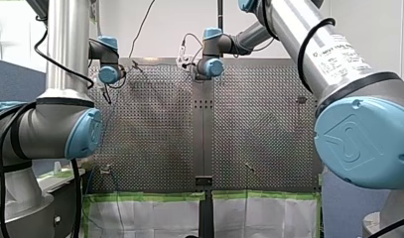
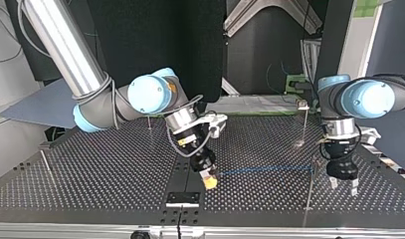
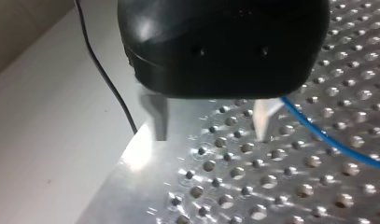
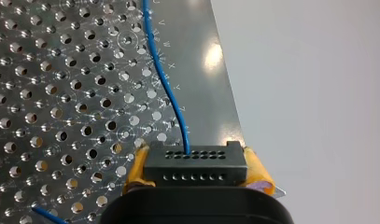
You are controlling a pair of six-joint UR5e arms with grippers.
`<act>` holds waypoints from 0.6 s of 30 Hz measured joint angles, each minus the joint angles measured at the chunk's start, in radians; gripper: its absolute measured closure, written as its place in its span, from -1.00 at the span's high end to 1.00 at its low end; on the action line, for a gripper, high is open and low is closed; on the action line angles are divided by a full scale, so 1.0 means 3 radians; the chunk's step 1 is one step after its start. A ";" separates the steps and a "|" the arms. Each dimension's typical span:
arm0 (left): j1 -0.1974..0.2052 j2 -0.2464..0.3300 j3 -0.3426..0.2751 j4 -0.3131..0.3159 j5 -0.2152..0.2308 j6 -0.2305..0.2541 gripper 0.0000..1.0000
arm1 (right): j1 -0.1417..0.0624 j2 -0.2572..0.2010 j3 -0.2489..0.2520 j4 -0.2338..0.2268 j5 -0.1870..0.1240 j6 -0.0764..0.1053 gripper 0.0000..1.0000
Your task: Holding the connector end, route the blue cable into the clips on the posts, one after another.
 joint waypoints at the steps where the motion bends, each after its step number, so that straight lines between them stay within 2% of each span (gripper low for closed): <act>1: -0.0003 0.0001 0.0000 -0.0042 -0.0008 -0.0010 0.99 | -0.0001 0.0000 0.0000 0.0003 0.0000 0.0000 -1.00; 8: -0.0007 0.0074 -0.0001 -0.0278 0.0018 -0.0152 0.99 | 0.0002 0.0001 0.0002 0.0028 0.0001 -0.0004 -1.00; 18: -0.0016 0.0194 -0.0022 -0.0626 -0.0021 -0.0085 0.99 | 0.0003 0.0000 0.0002 0.0044 0.0000 -0.0006 -1.00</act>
